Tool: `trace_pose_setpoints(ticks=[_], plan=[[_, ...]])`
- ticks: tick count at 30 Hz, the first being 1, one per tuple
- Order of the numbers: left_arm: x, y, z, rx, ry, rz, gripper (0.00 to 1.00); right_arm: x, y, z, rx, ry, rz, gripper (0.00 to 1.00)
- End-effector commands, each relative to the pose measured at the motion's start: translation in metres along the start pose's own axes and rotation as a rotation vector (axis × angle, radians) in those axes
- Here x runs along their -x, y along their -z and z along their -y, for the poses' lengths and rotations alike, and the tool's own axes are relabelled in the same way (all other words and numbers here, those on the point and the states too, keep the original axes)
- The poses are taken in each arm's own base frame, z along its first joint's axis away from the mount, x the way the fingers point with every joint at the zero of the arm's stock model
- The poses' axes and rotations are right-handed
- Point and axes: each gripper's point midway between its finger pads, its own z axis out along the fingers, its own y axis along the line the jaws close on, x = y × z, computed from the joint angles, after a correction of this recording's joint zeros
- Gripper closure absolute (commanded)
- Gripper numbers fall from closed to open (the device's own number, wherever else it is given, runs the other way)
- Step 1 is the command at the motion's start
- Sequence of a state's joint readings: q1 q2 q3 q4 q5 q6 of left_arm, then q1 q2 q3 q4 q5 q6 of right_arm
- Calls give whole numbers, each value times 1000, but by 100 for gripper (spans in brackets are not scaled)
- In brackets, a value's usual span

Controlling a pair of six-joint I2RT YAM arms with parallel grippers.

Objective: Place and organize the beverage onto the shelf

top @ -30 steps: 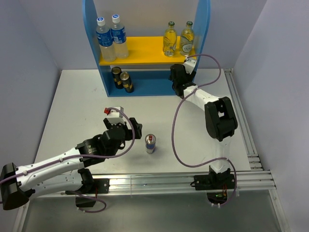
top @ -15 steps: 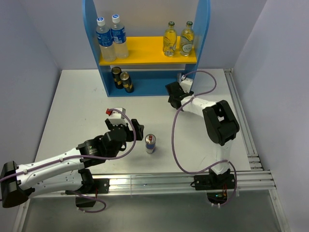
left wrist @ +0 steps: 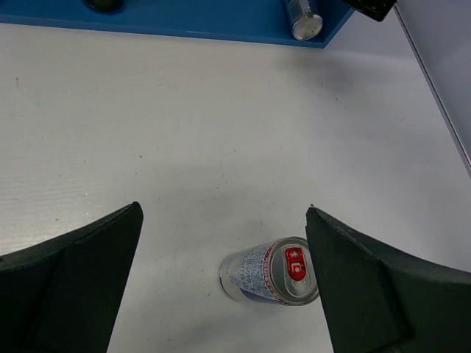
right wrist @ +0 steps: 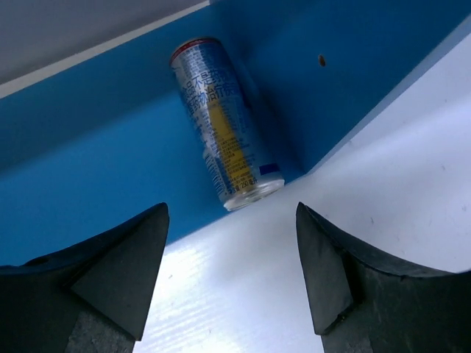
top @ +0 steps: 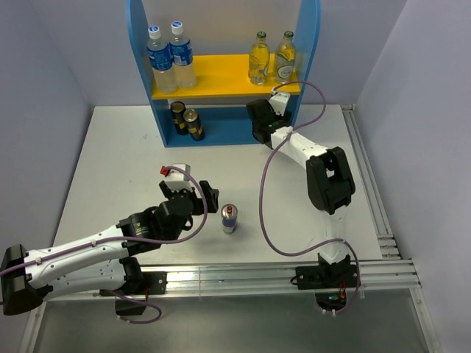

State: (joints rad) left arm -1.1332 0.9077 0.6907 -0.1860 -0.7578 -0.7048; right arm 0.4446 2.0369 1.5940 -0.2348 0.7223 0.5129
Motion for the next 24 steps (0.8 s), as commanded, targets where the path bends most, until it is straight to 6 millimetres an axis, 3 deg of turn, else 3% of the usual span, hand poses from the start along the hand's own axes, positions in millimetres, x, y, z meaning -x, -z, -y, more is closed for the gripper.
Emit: trace_pose_setpoints(ticks=[1,6,16,22,24], plan=[[10,0,4,1,37,37,1,-5,-24,15,-45,60,-50,24],[5,-4,4,8,26,34,1,-18,-26,21,-43,55,-75,27],[-5,-11,7,1,15,28,1,-25,-9,25,4,-4,-106,31],[-10,-13,4,7,9,23,1,-12,-21,10,9,-39,-79,30],[-10,-12,2,14,4,26,1,-23,-32,9,-7,-25,-111,29]])
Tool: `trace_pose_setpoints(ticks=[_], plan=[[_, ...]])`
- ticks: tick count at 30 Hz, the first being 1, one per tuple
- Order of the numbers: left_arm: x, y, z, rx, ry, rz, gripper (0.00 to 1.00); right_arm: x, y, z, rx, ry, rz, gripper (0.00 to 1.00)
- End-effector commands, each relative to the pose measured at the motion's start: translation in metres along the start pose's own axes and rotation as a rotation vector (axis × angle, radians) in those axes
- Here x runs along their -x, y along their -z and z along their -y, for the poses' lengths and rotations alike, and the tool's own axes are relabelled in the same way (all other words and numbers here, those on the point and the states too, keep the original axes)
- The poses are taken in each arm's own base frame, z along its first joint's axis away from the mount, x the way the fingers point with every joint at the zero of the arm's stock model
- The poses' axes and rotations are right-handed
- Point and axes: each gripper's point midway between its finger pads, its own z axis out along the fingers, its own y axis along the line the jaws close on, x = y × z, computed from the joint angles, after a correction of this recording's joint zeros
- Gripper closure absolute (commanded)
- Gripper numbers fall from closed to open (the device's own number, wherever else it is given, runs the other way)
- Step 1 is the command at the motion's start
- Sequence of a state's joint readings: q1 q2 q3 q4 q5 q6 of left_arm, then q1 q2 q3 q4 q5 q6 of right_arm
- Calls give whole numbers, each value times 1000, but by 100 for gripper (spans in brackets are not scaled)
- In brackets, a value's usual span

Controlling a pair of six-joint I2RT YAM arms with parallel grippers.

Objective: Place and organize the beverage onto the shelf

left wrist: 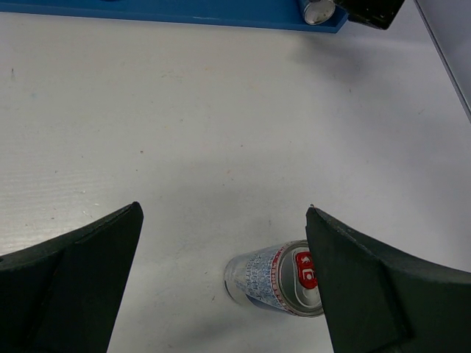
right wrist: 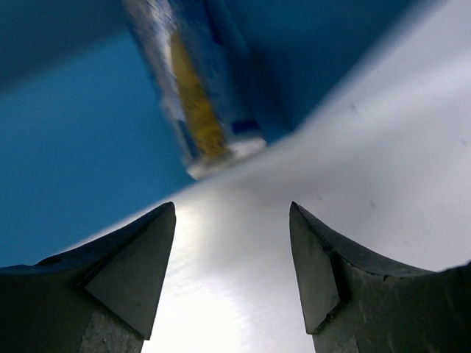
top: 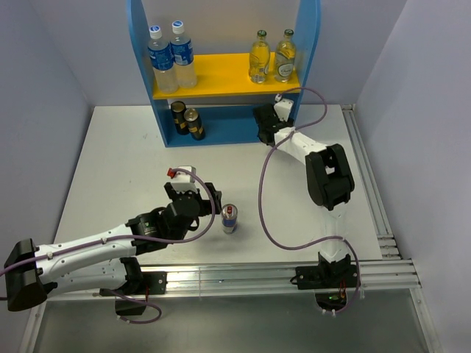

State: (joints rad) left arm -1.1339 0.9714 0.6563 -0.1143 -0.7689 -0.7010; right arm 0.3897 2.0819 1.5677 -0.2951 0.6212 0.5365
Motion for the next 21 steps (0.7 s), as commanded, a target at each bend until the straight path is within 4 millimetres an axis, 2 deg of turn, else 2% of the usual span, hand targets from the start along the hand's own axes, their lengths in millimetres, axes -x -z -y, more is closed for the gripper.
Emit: trace_pose_setpoints(ticks=[1,2,5,13,15,19,20,21], plan=[[9,1,3,-3,26,37,1,26,-8,-17,22,-72,32,29],[8,0,1,2,21,37,1,20,-15,-16,15,-69,11,29],[9,0,-2,16,11,42,1,16,-24,-19,21,-97,-24,29],[6,-4,-4,37,-15,48,1,31,-42,-8,28,-195,-74,29],[5,-5,-3,32,-15,50,1,27,-43,-5,27,-194,-92,29],[4,-7,-1,30,-20,48,1,35,-48,-3,47,-237,-84,28],[3,-7,-1,31,-20,49,1,29,-52,-2,35,-228,-106,28],[3,-7,-1,31,-22,46,1,37,-52,-7,40,-241,-97,28]])
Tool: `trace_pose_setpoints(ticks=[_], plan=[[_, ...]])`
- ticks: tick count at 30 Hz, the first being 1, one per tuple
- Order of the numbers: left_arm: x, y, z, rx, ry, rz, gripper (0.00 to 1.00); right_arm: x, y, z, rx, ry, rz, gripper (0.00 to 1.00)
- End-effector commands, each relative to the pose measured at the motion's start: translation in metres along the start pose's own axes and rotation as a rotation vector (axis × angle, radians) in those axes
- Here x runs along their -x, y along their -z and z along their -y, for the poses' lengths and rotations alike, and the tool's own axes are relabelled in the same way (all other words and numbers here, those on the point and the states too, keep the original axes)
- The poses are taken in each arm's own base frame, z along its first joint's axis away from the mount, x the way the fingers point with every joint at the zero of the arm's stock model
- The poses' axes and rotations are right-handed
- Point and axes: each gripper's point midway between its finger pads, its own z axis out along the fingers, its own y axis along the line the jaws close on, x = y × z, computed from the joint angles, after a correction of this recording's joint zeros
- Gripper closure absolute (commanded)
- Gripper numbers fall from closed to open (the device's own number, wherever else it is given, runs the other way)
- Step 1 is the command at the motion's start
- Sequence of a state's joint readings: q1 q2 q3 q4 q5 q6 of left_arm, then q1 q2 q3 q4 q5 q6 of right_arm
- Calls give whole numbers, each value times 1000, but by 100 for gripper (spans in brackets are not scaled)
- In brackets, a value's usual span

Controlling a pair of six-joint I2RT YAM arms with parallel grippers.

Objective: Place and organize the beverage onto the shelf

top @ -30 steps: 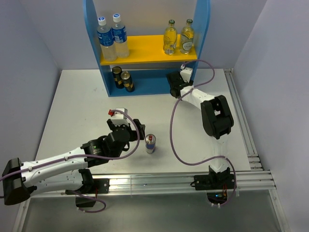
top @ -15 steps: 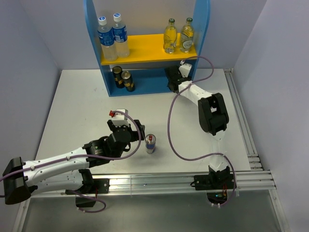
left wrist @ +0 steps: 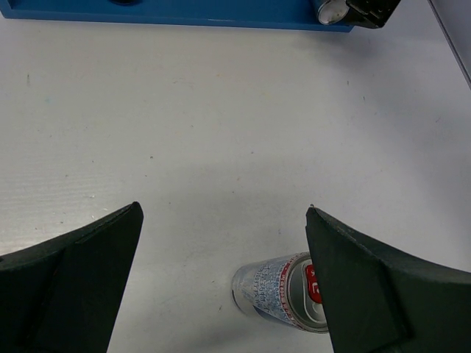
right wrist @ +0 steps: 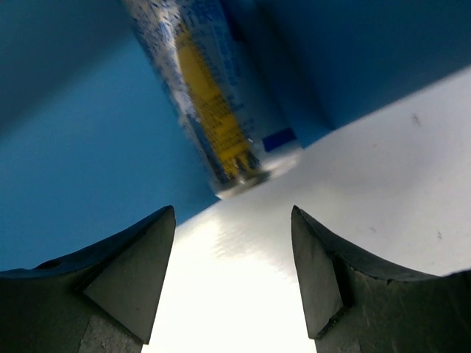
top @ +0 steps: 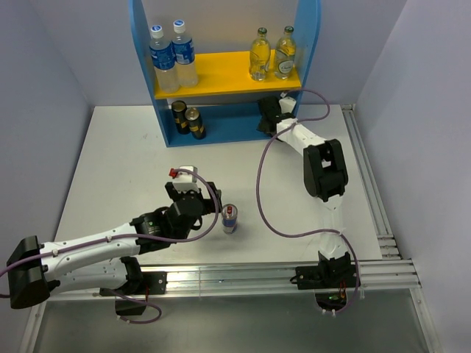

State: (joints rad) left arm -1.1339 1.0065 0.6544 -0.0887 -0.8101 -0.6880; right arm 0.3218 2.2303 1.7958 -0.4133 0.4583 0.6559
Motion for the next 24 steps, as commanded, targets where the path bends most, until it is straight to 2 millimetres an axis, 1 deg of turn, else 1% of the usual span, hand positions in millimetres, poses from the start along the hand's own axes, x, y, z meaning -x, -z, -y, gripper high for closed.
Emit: trace_pose_setpoints(ticks=[1,2,4,5,6,7,8,9,10,11,12,13,14,15,16,17,18,19,20,21,22,23,24], plan=[[4,-1,3,-4,-1,27,1,35,-15,11,-19,-98,18,28],[4,-1,2,-1,-5,25,1,28,-20,14,-35,-87,-2,28],[7,0,2,-1,1,32,1,24,-22,17,-50,-92,-17,28],[7,0,2,-4,3,34,1,25,-19,17,-41,-95,-15,28],[7,0,0,-1,3,38,1,11,-20,24,-52,-83,-40,28],[9,1,0,-1,8,45,1,24,-9,14,9,-104,-5,30],[9,1,-1,4,11,49,1,20,-3,11,30,-94,-2,31],[10,1,-2,10,12,53,1,3,0,20,19,-64,-22,31],[11,0,-4,24,18,63,1,0,17,22,20,-46,2,31],[12,-1,-5,33,23,68,1,18,28,16,47,-72,47,31],[12,-2,-6,46,21,69,1,-6,36,18,61,-9,29,31],[14,-2,-7,59,24,75,1,17,64,4,144,-34,109,31],[15,-2,-7,60,28,74,1,0,70,16,125,-2,111,31],[18,-2,-5,59,26,78,1,-6,89,5,167,39,132,32],[18,-2,-5,62,20,76,1,6,116,4,194,27,177,31],[21,-2,-5,68,18,84,1,4,130,3,208,31,189,31],[27,-2,-3,72,21,93,1,-18,144,1,241,87,171,31],[31,-1,-9,103,6,106,1,-8,172,2,281,72,211,31],[36,1,-13,127,2,122,1,-21,180,12,279,102,210,31],[44,3,-17,150,-2,138,1,-15,214,10,333,94,258,30],[50,5,-19,160,-3,153,1,-15,226,15,348,96,276,29],[54,6,-18,153,-3,159,1,-24,232,26,355,112,273,29],[61,8,-18,141,8,165,1,-13,258,33,419,75,305,27]])
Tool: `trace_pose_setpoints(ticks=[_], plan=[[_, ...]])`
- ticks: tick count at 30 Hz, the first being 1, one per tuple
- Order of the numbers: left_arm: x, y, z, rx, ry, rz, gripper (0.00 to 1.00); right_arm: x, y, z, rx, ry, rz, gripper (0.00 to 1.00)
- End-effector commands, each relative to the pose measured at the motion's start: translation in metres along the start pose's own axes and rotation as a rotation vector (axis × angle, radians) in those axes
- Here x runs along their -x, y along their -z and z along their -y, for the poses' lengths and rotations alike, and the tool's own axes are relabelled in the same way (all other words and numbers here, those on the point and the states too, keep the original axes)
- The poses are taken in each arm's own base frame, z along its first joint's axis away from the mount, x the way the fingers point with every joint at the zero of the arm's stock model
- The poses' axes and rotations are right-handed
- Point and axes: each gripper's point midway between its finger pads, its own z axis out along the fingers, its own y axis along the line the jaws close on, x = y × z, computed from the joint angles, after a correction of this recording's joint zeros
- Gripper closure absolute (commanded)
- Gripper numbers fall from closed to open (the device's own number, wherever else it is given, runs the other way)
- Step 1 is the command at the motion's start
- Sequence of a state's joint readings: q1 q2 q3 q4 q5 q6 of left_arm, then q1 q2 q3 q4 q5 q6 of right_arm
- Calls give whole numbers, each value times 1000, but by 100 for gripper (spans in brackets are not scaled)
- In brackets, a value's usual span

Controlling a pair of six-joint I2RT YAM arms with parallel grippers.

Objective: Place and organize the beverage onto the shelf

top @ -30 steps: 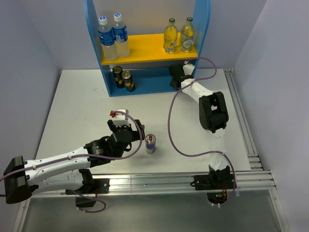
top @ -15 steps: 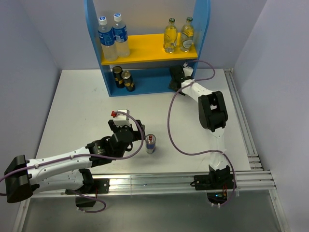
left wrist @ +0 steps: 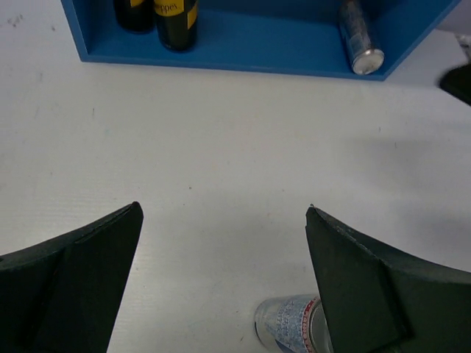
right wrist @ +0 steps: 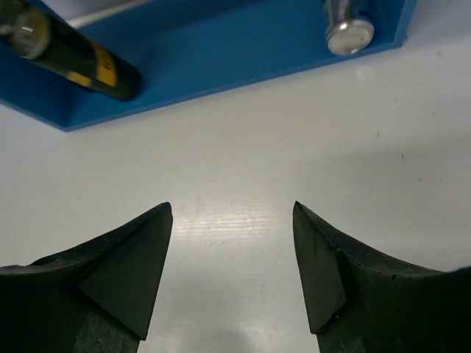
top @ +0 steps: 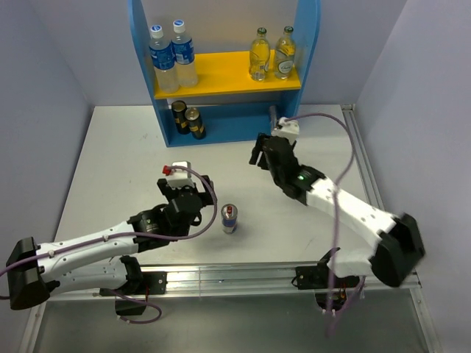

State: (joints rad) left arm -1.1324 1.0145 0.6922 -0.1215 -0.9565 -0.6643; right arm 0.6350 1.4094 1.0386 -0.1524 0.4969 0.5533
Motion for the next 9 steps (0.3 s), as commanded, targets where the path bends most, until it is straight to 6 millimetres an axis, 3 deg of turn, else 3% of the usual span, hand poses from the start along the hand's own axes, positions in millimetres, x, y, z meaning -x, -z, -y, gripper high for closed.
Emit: trace_pose_setpoints(ticks=[1,2,3,6,9], plan=[[43,3,-6,30,47,79,1,36,50,17,47,-38,146,26],[46,3,-7,27,54,80,1,34,58,22,61,-38,150,26],[48,3,-8,21,66,83,1,46,77,24,103,-53,185,25],[51,2,-10,26,81,90,1,61,107,30,163,-67,237,26],[52,-5,-13,49,62,95,1,73,124,44,150,-70,301,23]])
